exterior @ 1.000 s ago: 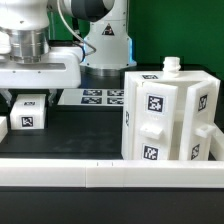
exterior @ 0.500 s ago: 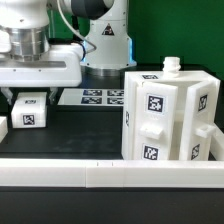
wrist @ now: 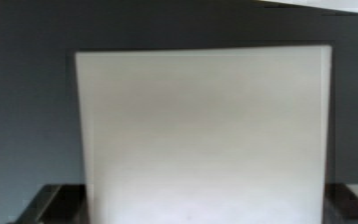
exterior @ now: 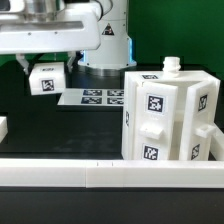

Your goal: Assemble cabinet

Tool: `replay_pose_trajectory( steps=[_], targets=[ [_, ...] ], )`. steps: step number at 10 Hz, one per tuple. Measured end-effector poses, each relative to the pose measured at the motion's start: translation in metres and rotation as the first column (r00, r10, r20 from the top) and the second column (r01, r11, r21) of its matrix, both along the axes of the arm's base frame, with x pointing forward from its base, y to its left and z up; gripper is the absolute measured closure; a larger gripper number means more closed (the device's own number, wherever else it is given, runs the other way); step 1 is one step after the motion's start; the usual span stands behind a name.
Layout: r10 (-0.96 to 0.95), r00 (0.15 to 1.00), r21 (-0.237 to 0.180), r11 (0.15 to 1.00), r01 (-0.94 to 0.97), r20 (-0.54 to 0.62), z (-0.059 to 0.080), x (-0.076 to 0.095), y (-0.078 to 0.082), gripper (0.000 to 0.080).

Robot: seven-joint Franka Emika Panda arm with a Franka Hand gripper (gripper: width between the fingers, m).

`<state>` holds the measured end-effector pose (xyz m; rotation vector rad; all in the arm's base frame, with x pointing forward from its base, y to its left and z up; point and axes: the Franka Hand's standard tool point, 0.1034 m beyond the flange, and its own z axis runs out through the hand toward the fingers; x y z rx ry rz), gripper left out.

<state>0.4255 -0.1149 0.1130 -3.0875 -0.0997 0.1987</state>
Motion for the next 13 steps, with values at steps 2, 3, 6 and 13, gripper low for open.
replay_pose_trajectory(
  steps=[2,3,6,13],
  targets=[
    [-0.018,1.000,-0.009,1.000,0.018,0.014,0.032,0.013,0.026,0.0236],
    [-0.054,0.998,-0.015,0.998,0.054,0.015,0.041,0.025,0.038,0.0236],
    [-0.128,0.992,-0.036,0.991,0.128,0.000,0.062,0.060,0.070,0.0236],
    [-0.125,0.992,-0.037,0.992,0.124,-0.009,0.061,0.062,0.082,0.0236]
  ],
)
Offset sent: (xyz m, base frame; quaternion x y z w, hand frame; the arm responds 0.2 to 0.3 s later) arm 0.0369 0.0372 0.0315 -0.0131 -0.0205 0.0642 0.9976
